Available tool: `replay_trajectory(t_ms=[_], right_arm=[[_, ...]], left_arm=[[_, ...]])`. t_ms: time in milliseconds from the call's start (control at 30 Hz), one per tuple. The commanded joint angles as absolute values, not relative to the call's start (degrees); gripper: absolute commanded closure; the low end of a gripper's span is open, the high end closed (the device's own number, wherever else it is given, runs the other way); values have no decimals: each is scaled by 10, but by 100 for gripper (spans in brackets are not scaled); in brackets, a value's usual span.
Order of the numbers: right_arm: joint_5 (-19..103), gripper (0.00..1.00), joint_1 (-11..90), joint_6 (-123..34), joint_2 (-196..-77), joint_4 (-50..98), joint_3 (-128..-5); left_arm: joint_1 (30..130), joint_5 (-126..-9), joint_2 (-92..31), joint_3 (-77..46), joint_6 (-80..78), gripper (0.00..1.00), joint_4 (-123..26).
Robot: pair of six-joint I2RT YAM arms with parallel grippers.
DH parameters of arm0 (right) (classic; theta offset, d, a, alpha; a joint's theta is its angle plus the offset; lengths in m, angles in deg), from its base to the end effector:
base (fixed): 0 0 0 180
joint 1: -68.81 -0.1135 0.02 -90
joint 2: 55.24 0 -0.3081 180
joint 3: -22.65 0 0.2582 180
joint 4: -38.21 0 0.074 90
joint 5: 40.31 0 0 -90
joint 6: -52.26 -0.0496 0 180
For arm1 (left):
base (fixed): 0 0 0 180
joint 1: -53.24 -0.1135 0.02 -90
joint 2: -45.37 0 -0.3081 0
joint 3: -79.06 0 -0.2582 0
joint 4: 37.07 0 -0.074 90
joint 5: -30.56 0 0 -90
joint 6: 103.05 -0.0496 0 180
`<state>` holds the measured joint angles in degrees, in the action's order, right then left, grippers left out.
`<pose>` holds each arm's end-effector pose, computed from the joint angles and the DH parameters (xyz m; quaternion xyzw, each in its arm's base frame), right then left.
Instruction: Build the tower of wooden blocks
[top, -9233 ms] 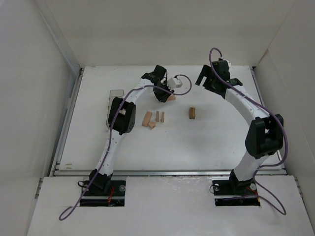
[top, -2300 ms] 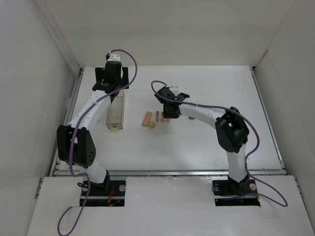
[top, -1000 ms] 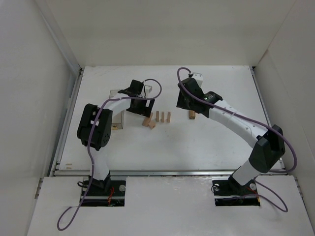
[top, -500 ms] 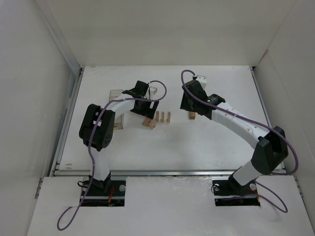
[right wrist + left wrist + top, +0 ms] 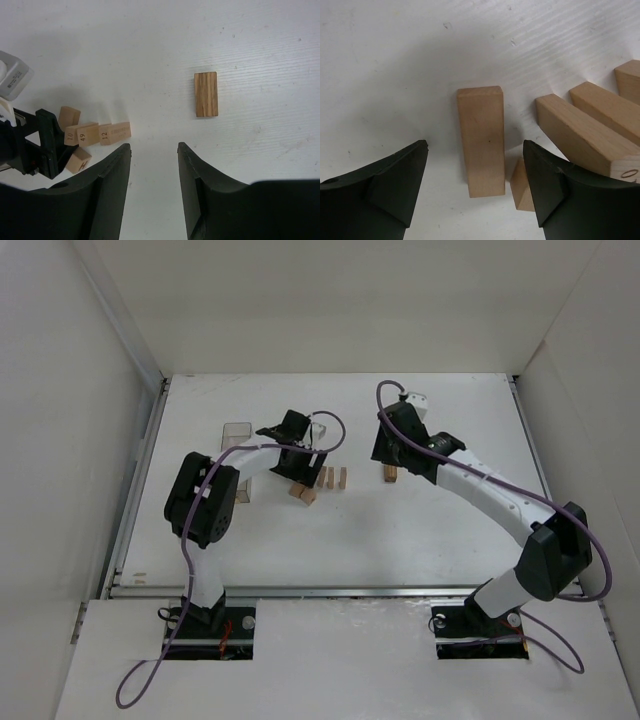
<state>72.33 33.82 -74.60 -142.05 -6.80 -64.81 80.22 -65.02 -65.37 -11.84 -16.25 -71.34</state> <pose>0.2950 0.1832 0.3403 0.0909 0.9024 0.0766 0.4141 0.3884 -0.2031 0.2043 0.2624 0.9183 -0.1059 0.2769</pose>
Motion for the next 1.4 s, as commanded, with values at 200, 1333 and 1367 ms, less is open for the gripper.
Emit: replay_trajectory(t_ms=[200, 1333, 1367], right_arm=[[718, 52, 344, -740, -1394, -44, -637], [603, 52, 428, -642, -1372, 9, -621], [598, 52, 436, -635, -1372, 14, -621]], left_arm=[[806, -630, -654, -136, -168, 37, -716], [791, -780, -552, 76, -645, 100, -829], [806, -789, -552, 87, -663, 100, -846]])
